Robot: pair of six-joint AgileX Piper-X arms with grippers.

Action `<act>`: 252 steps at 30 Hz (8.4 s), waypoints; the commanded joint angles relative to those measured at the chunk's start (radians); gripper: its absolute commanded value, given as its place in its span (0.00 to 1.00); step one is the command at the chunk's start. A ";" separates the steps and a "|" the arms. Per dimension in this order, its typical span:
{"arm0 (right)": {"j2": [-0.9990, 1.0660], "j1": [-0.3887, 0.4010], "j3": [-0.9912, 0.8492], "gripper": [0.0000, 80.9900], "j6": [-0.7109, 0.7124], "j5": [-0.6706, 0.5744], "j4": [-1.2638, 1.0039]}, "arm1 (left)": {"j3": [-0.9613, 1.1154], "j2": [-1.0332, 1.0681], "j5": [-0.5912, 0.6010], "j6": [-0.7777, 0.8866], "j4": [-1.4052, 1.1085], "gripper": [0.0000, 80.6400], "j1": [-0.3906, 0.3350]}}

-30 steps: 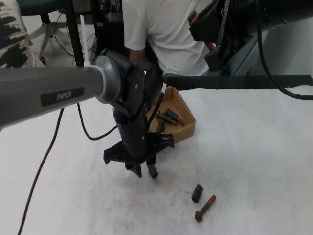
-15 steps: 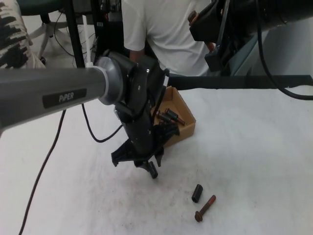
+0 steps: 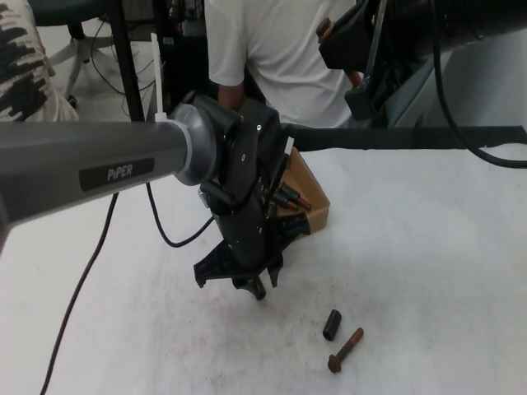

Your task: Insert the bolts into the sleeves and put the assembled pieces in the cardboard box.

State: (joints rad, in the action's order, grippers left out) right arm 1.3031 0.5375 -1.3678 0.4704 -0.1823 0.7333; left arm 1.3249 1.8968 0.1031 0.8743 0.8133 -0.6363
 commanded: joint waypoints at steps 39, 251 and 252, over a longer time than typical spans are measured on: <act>-0.026 -0.052 -0.004 0.01 0.031 -0.007 -0.010 | -0.018 0.061 0.070 0.010 -0.044 0.36 0.054; 0.149 0.119 0.273 0.01 -0.695 -0.509 -0.812 | -0.907 -0.828 0.676 -0.619 -1.353 0.00 0.307; 0.149 0.119 0.273 0.01 -0.695 -0.514 -0.809 | -0.907 -0.828 0.676 -0.619 -1.353 0.00 0.307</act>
State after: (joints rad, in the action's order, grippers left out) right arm 1.4575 0.6538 -1.0910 -0.2322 -0.6594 -0.1037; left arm 0.4122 1.0713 0.7834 0.2538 -0.5016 -0.3320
